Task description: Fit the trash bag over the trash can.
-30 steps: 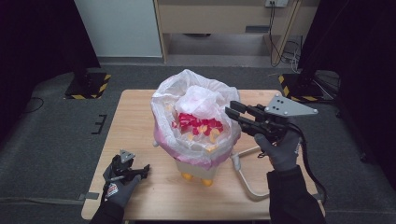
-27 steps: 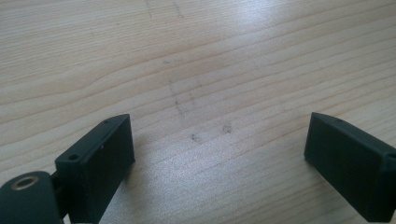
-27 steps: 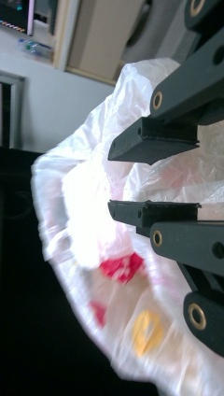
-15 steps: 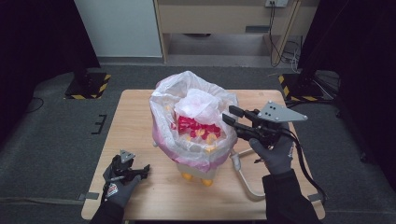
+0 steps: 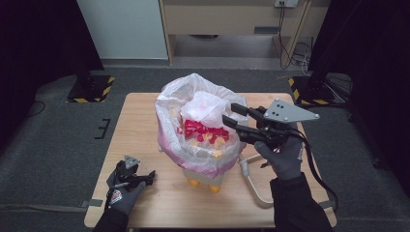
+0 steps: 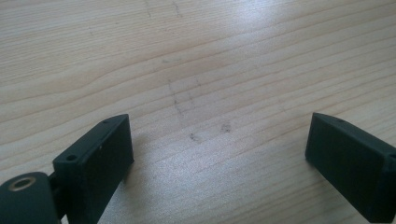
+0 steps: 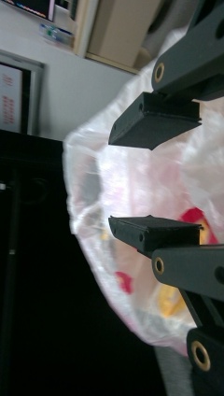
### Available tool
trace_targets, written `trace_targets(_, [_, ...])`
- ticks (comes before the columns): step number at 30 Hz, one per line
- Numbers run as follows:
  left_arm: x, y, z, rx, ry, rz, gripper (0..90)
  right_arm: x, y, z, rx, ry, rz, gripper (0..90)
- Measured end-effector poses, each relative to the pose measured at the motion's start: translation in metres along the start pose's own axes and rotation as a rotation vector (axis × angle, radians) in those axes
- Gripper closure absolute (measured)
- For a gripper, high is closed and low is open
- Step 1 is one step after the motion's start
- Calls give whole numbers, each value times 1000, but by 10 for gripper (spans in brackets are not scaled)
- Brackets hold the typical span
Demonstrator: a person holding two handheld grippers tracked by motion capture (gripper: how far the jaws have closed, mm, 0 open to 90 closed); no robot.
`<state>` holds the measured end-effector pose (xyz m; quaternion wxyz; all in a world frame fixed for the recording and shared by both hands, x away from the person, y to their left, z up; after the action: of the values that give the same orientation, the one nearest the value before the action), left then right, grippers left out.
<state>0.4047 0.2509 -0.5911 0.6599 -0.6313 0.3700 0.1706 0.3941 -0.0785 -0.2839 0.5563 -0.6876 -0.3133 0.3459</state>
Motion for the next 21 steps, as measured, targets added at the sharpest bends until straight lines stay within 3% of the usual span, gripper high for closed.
trace_targets(7, [0, 0, 0, 0, 0, 0, 65, 11, 32, 11, 6, -33, 65, 547])
trace_targets(10, [0, 0, 0, -1, 0, 0, 65, 12, 35, 14, 15, -38, 54, 540])
trace_targets(13, [0, 0, 0, -1, 0, 0, 65, 11, 32, 15, 11, -42, 61, 530])
trace_targets(16, [0, 0, 0, -1, 0, 0, 64, 8, 18, 14, 26, -53, 14, 545])
trace_targets(21, [0, 0, 0, 0, 1, 0, 62, 10, -4, 3, 18, -15, -22, 631])
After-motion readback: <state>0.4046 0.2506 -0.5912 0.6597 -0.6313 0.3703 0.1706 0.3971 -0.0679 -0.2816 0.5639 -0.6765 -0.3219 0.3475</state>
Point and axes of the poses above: each handheld gripper's, and its own axes: x roughly forward along the jaws, y roughly out of its underside, z roughly to its left, the point moved 8 cm from there along x, roughly forward along the jaws, and after that the axes turned 6 degrees about -x, right-handed, at the moved point
